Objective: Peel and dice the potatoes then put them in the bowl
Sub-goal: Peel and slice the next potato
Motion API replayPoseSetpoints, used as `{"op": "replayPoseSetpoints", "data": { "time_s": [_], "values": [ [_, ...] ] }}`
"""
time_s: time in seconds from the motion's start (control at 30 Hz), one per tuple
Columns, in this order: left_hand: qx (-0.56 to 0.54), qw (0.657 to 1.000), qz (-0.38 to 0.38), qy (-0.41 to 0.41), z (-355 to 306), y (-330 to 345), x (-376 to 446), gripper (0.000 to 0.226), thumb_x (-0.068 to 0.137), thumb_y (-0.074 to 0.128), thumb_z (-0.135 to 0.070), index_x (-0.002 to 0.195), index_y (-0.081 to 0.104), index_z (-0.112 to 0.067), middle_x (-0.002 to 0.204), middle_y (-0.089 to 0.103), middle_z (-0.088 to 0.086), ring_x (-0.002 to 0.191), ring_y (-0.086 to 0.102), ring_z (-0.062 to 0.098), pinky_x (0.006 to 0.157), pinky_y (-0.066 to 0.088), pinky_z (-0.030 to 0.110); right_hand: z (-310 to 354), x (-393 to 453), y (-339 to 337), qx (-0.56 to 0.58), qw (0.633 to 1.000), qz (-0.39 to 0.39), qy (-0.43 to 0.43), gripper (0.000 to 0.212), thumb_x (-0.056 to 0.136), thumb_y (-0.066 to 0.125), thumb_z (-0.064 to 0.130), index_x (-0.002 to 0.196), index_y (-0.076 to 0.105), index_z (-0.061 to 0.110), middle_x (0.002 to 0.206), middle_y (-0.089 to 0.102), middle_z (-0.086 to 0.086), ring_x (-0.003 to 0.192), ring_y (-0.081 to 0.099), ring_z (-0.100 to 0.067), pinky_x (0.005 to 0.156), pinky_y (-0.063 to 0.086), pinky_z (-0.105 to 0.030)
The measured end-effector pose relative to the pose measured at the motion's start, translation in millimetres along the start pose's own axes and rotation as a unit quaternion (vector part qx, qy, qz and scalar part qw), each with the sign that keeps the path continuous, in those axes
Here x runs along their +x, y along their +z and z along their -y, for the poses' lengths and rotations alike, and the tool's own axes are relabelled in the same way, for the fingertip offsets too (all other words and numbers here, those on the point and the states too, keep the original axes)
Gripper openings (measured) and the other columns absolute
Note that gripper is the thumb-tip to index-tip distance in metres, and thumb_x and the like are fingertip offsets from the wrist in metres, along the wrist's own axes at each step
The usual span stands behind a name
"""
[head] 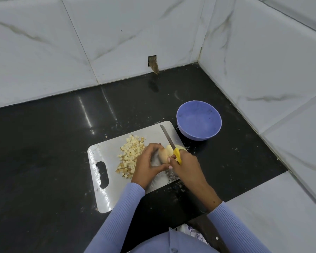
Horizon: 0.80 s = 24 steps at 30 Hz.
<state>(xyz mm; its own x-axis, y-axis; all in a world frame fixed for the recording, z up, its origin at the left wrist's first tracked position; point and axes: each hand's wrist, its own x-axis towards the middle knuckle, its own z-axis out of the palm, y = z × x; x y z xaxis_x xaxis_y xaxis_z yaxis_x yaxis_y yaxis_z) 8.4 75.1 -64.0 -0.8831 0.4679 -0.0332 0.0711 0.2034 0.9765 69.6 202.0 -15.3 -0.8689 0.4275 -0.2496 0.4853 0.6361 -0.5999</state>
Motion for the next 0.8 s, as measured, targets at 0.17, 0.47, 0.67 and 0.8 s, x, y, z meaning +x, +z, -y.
{"op": "replayPoseSetpoints", "data": {
  "time_s": [0.17,0.47,0.67,0.8],
  "values": [
    [0.008,1.0,-0.003,-0.002,4.6,0.9,1.9,0.057,0.061,0.087,-0.017,0.109,0.056,-0.022,0.117,0.062,-0.004,0.113,0.056,0.005,0.093,0.044,0.018,-3.7,1.1,2.9,0.003,1.0,0.003,0.011,0.024,0.094,0.055,0.035,0.095,0.053,0.011,0.092,0.063,-0.006,0.081,0.06,-0.018,0.067,0.049,-0.03],
    [0.022,0.998,-0.051,0.01,7.2,-3.6,7.7,0.055,0.058,0.09,-0.015,0.106,0.064,-0.02,0.108,0.067,-0.003,0.104,0.061,0.004,0.092,0.048,0.022,2.0,2.7,6.8,0.036,0.999,0.006,0.0,0.021,0.097,0.05,0.031,0.098,0.052,0.01,0.088,0.063,-0.007,0.078,0.06,-0.017,0.068,0.051,-0.032],
    [0.027,0.998,-0.052,-0.006,8.3,-2.5,7.4,0.059,0.054,0.091,-0.031,0.105,0.067,-0.014,0.115,0.066,-0.003,0.112,0.059,0.005,0.105,0.043,0.034,-2.9,-11.1,-6.3,0.089,0.996,0.018,-0.023,0.024,0.101,0.037,0.031,0.095,0.049,0.011,0.075,0.056,-0.006,0.062,0.05,-0.014,0.057,0.041,-0.031],
    [0.029,0.998,-0.053,-0.014,8.6,-1.8,6.0,0.063,0.054,0.087,-0.045,0.109,0.066,-0.021,0.117,0.066,-0.002,0.113,0.057,-0.001,0.109,0.037,0.046,-7.4,-18.8,-4.5,0.021,0.998,0.035,-0.048,0.029,0.102,0.031,0.033,0.09,0.047,0.013,0.064,0.049,0.0,0.056,0.045,-0.011,0.055,0.038,-0.03]
  ]
}}
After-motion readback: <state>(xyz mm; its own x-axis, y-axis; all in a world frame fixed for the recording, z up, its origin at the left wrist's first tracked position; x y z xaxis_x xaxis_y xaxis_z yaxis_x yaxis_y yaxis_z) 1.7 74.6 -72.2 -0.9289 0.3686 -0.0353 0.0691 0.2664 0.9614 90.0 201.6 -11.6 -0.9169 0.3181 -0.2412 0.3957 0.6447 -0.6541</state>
